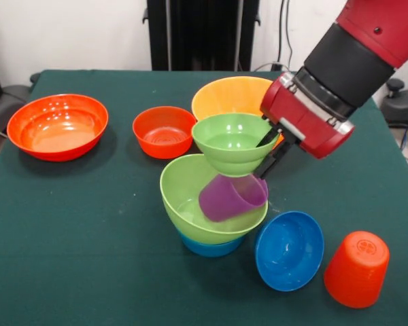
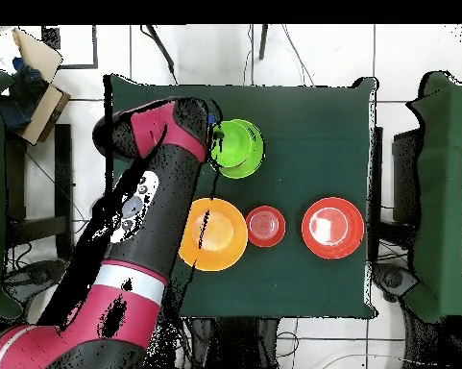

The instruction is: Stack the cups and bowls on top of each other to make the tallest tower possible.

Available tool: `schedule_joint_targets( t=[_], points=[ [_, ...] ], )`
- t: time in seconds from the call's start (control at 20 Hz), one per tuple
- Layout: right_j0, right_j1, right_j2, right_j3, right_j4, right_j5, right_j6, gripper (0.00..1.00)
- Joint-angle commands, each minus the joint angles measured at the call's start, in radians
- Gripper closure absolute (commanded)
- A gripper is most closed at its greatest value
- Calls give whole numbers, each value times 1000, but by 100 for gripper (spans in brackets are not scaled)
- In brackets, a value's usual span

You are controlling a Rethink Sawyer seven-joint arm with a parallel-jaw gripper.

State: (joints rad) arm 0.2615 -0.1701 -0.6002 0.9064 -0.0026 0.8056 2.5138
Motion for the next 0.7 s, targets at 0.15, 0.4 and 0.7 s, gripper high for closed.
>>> schedule_joint_targets(
  t=[0.15, 0.4, 0.7],
  points=[
    [-32, -1, 109, 43, 57, -21, 139, 100],
    [-22, -9, 112, 50, 84, 17, 140, 100],
    [-14, -2, 93, 22, 114, 78, 141, 100]
  ],
)
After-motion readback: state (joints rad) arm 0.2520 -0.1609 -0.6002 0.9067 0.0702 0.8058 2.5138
